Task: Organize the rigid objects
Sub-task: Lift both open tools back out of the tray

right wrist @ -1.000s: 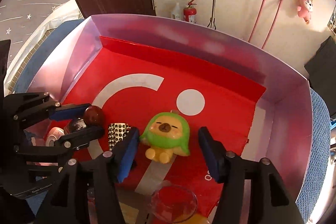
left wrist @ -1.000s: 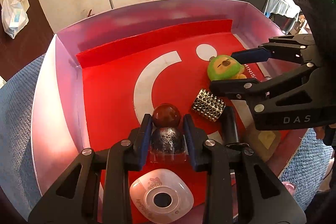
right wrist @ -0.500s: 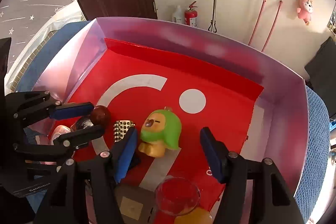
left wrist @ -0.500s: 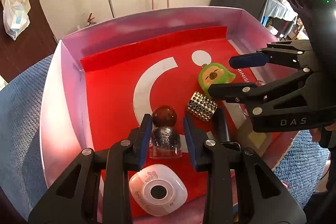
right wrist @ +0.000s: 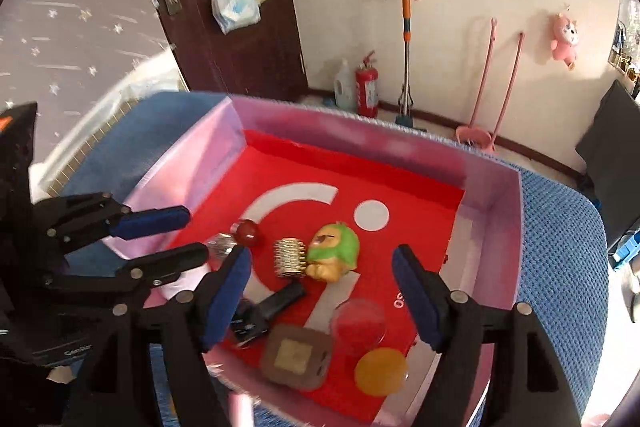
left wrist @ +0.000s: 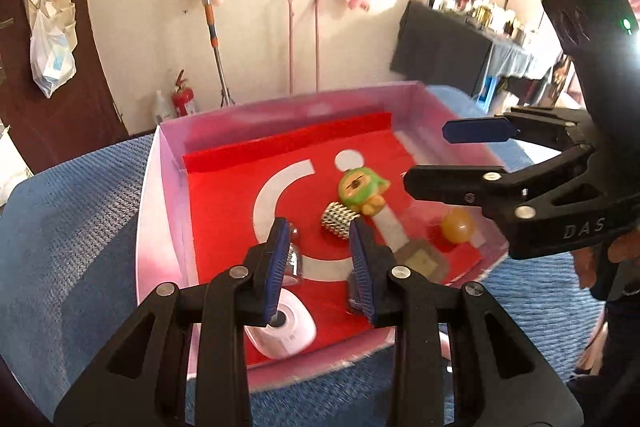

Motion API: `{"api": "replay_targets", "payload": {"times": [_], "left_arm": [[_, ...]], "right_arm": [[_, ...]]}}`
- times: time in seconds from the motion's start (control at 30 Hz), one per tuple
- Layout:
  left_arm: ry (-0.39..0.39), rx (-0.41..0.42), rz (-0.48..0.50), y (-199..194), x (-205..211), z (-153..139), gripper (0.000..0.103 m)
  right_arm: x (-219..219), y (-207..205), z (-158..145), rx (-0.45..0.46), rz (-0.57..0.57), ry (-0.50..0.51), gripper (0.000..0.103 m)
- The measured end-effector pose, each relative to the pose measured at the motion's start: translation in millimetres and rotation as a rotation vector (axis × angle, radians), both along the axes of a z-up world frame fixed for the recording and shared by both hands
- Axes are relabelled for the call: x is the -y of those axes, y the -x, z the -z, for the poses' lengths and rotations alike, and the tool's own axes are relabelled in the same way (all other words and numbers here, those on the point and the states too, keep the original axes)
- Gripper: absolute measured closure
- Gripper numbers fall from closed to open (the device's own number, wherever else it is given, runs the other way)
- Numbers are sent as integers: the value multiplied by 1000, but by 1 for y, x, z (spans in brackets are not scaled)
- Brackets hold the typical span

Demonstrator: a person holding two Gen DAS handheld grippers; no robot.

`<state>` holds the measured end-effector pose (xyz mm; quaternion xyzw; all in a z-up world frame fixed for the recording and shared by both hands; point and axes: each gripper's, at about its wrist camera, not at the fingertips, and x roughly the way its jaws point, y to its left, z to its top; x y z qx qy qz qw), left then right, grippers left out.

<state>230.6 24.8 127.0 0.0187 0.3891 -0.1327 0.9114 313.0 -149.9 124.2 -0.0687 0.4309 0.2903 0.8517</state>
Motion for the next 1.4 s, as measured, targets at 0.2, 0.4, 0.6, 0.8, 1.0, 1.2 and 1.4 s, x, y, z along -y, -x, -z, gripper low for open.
{"api": "replay_targets", "payload": {"times": [0.2, 0.4, 0.6, 0.8, 1.0, 1.2, 1.4], "left_arm": [[59, 63, -13, 30, -4, -19, 73], [98, 102, -36, 55, -4, -24, 73], [119, 119, -53, 78, -3, -22, 73], [160, 186, -64, 104, -3, -19, 25], [151, 193, -69, 126, 2, -11, 24], [128, 195, -89, 145, 4, 9, 14], [100, 128, -109, 143, 5, 38, 14]], "right_arm": [[15, 39, -29, 85, 11, -78, 19], [30, 82, -49, 161, 14, -124, 14], [44, 119, -45, 182, 23, -168, 13], [58, 148, -33, 183, 44, -190, 10], [65, 169, -18, 175, 62, -188, 10], [64, 190, 6, 177, 77, -154, 3], [60, 199, 37, 163, 93, -87, 0]]}}
